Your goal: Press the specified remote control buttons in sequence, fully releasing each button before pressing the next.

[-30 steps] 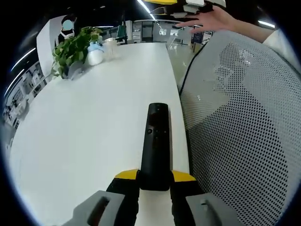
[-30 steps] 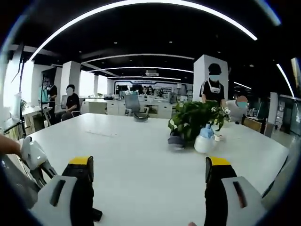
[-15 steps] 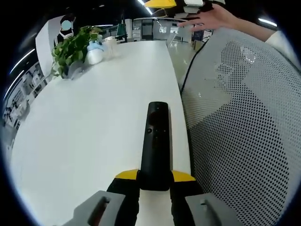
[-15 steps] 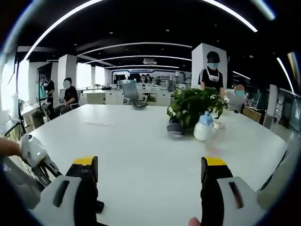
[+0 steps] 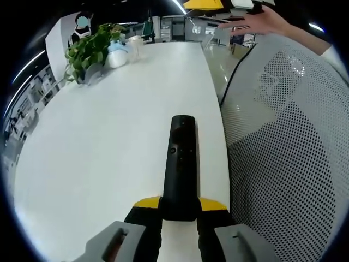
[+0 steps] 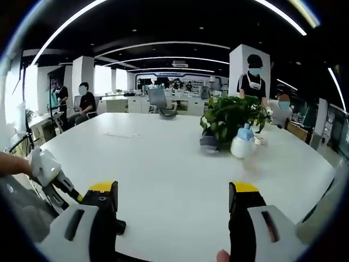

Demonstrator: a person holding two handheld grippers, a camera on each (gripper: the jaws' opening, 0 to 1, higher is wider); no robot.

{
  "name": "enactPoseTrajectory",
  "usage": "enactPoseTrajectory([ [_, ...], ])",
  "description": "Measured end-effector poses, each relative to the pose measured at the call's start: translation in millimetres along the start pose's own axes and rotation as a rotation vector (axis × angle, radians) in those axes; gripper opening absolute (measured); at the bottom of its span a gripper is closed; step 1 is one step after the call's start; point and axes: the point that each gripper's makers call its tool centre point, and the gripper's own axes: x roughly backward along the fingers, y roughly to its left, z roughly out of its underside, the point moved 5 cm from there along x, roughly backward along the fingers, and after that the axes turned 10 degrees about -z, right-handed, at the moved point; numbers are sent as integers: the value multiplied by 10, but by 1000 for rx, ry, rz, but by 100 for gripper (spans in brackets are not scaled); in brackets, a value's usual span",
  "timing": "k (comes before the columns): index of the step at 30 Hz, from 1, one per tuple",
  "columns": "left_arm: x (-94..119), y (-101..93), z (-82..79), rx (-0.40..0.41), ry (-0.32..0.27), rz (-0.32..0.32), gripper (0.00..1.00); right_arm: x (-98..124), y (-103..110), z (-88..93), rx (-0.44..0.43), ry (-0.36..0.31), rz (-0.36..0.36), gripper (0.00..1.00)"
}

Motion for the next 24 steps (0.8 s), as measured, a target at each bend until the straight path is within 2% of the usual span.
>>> enactPoseTrajectory([
  [9, -17, 179, 4, -29, 28, 6, 24, -8, 21, 27, 9, 20, -9, 86],
  [12, -2, 261, 24, -56, 47, -21, 24, -11, 25, 33, 17, 25, -10, 86],
  [17, 2, 371, 47, -83, 67, -31, 24, -16, 27, 47, 21, 38, -8, 85],
  [21, -9, 428, 58, -61, 74, -5, 23, -18, 34, 48, 26, 40, -9, 84],
  [24, -18, 465, 47, -70, 74, -15, 23, -25, 35, 53, 28, 44, -11, 84],
])
